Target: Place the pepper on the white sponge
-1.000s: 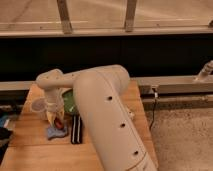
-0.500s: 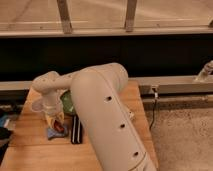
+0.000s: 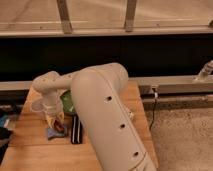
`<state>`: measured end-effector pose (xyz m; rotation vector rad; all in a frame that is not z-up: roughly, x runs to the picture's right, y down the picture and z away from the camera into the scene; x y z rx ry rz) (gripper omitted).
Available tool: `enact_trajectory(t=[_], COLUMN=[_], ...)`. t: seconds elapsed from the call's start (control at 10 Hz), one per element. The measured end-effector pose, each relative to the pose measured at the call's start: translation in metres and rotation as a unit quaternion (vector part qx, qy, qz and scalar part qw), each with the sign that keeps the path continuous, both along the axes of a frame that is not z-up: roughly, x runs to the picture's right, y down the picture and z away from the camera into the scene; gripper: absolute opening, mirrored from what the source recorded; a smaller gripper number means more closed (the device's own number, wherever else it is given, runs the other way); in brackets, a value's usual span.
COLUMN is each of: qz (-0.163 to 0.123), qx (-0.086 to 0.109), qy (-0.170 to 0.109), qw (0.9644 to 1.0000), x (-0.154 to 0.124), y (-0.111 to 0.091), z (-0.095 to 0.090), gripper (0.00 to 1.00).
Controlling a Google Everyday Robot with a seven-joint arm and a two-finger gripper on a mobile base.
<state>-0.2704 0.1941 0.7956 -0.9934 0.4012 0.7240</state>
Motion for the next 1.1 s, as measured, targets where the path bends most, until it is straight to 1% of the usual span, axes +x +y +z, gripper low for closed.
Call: enact_trajectory(t=[0.2, 0.4, 0.5, 1.1], qz=[0.0, 0.0, 0.0, 0.0], qx=[0.0, 0.0, 0.0, 0.0], qy=[0.0, 0.0, 0.0, 0.0], qw=[1.0, 1.0, 1.0, 1.0], x=[-0.0001, -0.0001, -0.0002, 0.0], y=[0.0, 0.0, 0.0, -0.0001], z=[0.0, 0.0, -0.0001, -0.0001], gripper=[0.62, 0.78, 0.8, 0.8])
